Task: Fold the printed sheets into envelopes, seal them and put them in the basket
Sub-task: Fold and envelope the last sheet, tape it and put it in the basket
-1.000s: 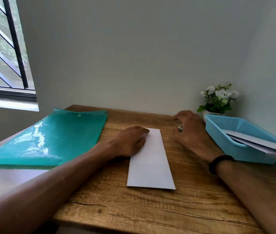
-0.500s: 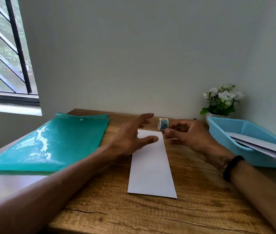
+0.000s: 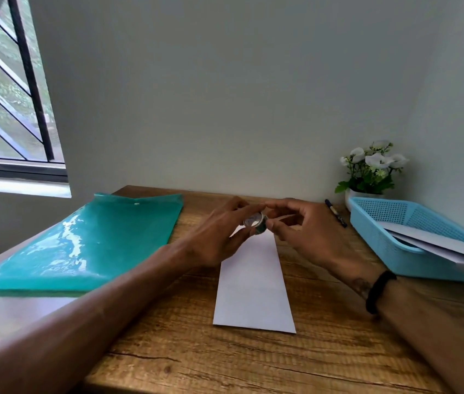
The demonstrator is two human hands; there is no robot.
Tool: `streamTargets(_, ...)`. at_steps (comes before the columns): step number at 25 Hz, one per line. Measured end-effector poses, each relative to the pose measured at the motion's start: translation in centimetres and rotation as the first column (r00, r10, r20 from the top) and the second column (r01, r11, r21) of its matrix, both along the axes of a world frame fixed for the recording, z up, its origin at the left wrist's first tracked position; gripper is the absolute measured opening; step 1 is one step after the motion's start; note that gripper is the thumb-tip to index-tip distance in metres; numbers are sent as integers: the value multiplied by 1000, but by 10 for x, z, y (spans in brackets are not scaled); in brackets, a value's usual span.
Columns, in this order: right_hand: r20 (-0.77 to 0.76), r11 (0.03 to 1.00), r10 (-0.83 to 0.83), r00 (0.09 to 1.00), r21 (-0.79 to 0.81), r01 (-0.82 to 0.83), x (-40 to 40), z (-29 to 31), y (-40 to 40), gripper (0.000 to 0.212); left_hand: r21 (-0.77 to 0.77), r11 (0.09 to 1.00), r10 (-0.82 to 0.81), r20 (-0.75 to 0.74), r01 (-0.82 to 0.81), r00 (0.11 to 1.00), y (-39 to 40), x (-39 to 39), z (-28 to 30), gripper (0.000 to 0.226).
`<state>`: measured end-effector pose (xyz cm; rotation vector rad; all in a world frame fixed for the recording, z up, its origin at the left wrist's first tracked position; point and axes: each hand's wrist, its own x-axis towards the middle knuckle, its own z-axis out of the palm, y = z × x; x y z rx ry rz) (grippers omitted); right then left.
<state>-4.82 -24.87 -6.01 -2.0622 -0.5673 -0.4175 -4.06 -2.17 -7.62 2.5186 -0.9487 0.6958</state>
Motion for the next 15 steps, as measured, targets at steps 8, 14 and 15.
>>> streamTargets(8,24,998,-66,998,-7,66,0,-7,5,19,68,997,-32,11,31,999,3,2,1,53)
streamTargets(14,52,995,-82,995,-50,85,-1,-6,5,6,95,995,-21,-38,24,999,3,0,3,53)
streamTargets(15,36,995,-75,997,-61,77,-2,-5,5,5,98,995,3,-34,0,999,3,0,4,51)
